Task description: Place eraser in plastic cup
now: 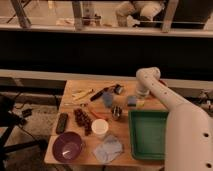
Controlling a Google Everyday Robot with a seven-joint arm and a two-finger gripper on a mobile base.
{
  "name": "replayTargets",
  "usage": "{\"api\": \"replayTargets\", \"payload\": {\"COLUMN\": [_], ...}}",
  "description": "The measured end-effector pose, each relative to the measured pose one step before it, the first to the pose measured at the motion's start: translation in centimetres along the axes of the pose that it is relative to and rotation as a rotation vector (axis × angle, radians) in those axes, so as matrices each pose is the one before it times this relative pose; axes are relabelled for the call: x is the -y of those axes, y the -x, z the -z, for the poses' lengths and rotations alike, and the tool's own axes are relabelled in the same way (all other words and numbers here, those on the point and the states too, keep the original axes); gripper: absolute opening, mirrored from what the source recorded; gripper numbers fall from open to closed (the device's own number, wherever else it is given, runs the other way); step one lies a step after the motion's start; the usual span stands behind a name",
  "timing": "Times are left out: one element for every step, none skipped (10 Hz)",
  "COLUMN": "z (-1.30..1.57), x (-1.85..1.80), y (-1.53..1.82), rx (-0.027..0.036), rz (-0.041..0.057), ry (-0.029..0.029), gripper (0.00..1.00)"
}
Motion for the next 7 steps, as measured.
{"api": "replayTargets", "payload": {"z": [0.023, 0.130, 0.034, 0.115, 0.030, 0.035, -0.033], "x": [-0.047, -0.027, -0.043, 0.026, 0.016, 0.004, -0.106], "y": [-0.083, -0.205, -0.120, -0.055, 0.035, 0.055, -0.016], "rx": [0.00228, 0.00498, 0.00607, 0.00607, 0.00912, 0.00643, 0.00727], "rz": [0.00068, -0.00098, 0.00012, 0.00423, 0.00705, 0.00447, 0.00480], "ry": [0.00032, -0.00048, 0.00167, 0.00101, 0.00286, 0.00277, 0.00711], "gripper": [0.80, 0.79, 0.74, 0.65, 0.56, 0.53, 0.52]}}
